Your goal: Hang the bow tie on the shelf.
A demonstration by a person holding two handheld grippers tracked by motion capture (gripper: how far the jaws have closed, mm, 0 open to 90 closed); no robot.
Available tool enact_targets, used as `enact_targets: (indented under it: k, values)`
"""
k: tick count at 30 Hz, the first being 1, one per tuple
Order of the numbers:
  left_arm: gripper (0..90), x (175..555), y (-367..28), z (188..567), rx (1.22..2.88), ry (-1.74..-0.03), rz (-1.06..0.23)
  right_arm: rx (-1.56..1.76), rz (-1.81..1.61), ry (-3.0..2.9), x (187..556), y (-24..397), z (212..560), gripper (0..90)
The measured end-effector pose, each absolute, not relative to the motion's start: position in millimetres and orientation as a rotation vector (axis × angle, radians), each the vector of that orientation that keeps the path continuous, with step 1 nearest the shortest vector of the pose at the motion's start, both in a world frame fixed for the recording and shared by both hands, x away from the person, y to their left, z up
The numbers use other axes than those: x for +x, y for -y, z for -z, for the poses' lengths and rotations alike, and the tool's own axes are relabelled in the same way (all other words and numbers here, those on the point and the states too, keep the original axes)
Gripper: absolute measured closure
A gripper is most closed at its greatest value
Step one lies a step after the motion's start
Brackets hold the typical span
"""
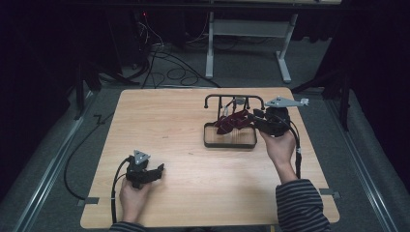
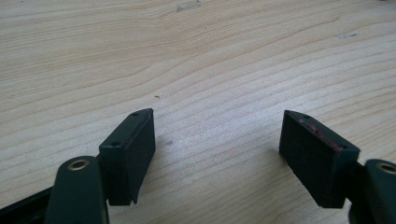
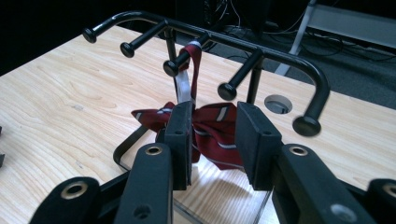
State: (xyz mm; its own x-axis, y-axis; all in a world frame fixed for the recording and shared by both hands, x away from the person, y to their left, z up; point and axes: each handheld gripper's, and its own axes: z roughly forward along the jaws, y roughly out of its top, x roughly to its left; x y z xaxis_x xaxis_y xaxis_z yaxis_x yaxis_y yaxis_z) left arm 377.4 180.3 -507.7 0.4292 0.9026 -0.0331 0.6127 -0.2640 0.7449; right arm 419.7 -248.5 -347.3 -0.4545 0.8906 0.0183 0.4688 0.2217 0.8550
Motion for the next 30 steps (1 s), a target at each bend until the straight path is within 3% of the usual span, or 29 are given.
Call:
enact_targets:
  k: [30]
  values:
    - [27.5, 377.3, -179.8, 507.6, 1.992, -1.276, -0.534, 1.316, -1.206, -2.009, 388.9, 279.2, 367.7, 66.7]
